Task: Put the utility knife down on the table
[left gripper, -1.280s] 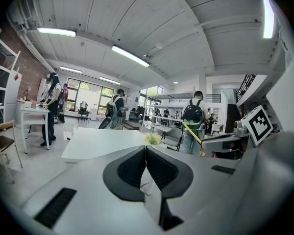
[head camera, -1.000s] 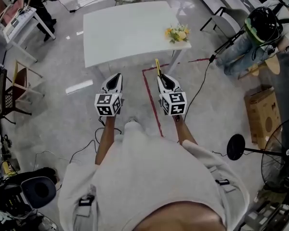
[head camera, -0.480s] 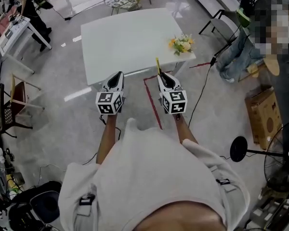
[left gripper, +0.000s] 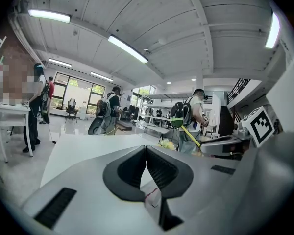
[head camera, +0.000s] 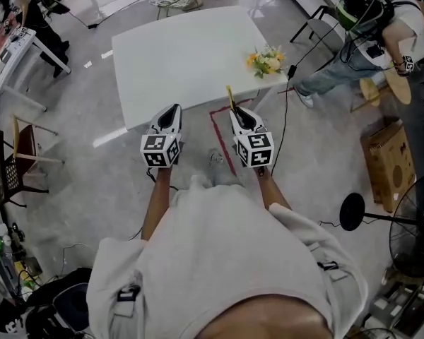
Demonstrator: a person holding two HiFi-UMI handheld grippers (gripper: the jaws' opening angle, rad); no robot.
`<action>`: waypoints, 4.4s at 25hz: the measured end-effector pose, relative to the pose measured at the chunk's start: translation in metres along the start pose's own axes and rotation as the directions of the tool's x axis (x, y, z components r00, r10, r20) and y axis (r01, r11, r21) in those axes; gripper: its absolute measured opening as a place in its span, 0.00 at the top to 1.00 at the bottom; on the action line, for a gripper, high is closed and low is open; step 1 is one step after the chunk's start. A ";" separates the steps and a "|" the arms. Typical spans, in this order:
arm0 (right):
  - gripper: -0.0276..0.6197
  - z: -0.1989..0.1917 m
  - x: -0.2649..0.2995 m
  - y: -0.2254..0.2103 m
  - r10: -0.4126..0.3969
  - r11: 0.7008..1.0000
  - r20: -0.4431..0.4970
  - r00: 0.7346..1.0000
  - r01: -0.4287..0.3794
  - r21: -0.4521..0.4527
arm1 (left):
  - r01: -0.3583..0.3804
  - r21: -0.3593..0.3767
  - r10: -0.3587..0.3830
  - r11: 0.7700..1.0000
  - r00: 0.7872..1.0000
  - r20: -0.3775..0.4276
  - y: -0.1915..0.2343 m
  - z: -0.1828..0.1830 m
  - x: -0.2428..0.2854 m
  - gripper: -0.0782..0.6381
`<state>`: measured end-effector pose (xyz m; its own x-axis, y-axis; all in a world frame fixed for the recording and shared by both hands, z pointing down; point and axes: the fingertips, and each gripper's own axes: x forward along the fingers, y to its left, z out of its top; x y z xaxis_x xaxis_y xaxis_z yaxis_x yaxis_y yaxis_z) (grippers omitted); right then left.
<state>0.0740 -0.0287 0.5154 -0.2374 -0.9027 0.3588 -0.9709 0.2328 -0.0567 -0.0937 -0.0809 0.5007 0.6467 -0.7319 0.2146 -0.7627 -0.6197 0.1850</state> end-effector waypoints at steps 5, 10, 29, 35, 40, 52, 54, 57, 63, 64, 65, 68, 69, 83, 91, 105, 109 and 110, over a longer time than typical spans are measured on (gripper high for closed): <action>0.83 0.001 0.028 -0.011 0.022 1.000 -0.011 1.000 -0.022 0.001 | -0.014 -0.003 0.014 1.000 1.000 -0.011 0.014 0.001 0.023 0.86; 0.83 0.020 0.074 -0.028 0.046 0.999 0.002 0.999 -0.046 0.000 | -0.033 -0.002 0.033 0.999 0.999 -0.001 0.040 0.019 0.061 0.86; 0.83 0.097 0.246 -0.105 0.188 0.982 -0.008 0.982 -0.188 -0.030 | -0.160 -0.020 0.160 0.987 0.987 -0.010 0.120 0.072 0.213 0.86; 0.83 0.101 0.279 -0.119 0.227 0.974 -0.030 0.974 -0.227 -0.012 | -0.208 -0.021 0.207 0.978 0.977 -0.044 0.136 0.072 0.232 0.86; 0.83 0.091 0.291 -0.122 0.232 0.973 -0.050 0.971 -0.232 0.005 | -0.227 -0.023 0.225 0.974 0.972 -0.070 0.147 0.061 0.234 0.86; 0.83 0.056 0.291 -0.123 0.204 0.979 -0.147 0.968 -0.199 0.048 | -0.194 -0.035 0.187 0.980 0.971 -0.149 0.153 0.037 0.236 0.86; 0.83 0.046 0.290 -0.121 0.200 0.980 -0.168 0.965 -0.193 0.057 | -0.189 -0.040 0.180 0.981 0.970 -0.162 0.154 0.031 0.235 0.86; 0.83 0.031 0.285 -0.117 0.197 0.980 -0.199 0.960 -0.188 0.066 | -0.183 -0.052 0.171 0.982 0.968 -0.183 0.154 0.020 0.231 0.86; 0.83 0.009 0.281 -0.105 0.202 0.979 -0.247 0.948 -0.189 0.075 | -0.179 -0.078 0.159 0.981 0.964 -0.215 0.157 0.000 0.224 0.86; 0.83 0.005 0.279 -0.103 0.203 0.979 -0.255 0.945 -0.190 0.076 | -0.178 -0.083 0.157 0.981 0.963 -0.219 0.157 -0.004 0.224 0.86; 0.83 0.001 0.277 -0.102 0.204 0.979 -0.264 0.943 -0.190 0.078 | -0.177 -0.088 0.154 0.980 0.962 -0.224 0.156 -0.008 0.223 0.86; 0.83 -0.013 0.268 -0.098 0.206 0.978 -0.291 0.934 -0.189 0.085 | -0.174 -0.106 0.145 0.979 0.960 -0.241 0.149 -0.020 0.218 0.86; 0.83 -0.018 0.266 -0.097 0.207 0.978 -0.300 0.931 -0.189 0.087 | -0.173 -0.111 0.141 0.979 0.959 -0.246 0.147 -0.024 0.216 0.86; 0.83 -0.053 0.272 -0.080 0.233 0.972 -0.387 0.892 -0.222 0.072 | -0.186 -0.147 0.139 0.971 0.948 -0.285 0.146 -0.054 0.202 0.86; 0.83 -0.059 0.303 -0.066 0.254 0.964 -0.420 0.871 -0.264 0.035 | -0.210 -0.159 0.159 0.965 0.945 -0.285 0.150 -0.059 0.188 0.86; 0.83 -0.055 0.367 -0.058 0.237 0.956 -0.497 0.835 -0.290 -0.031 | -0.241 -0.176 0.187 0.955 0.943 -0.277 0.158 -0.062 0.170 0.86; 0.83 -0.067 0.376 -0.060 0.207 0.959 -0.561 0.801 -0.281 -0.047 | -0.245 -0.178 0.191 0.953 0.942 -0.277 0.157 -0.064 0.166 0.86; 0.83 -0.070 0.378 -0.061 0.198 0.959 -0.575 0.794 -0.279 -0.056 | -0.246 -0.178 0.191 0.953 0.942 -0.278 0.157 -0.065 0.166 0.86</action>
<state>0.0455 -0.3586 0.7197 -0.3619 -0.4622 0.8096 -0.8626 0.4954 -0.1027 -0.1064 -0.2811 0.6280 0.4640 -0.7287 0.5036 -0.8852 -0.3600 0.2947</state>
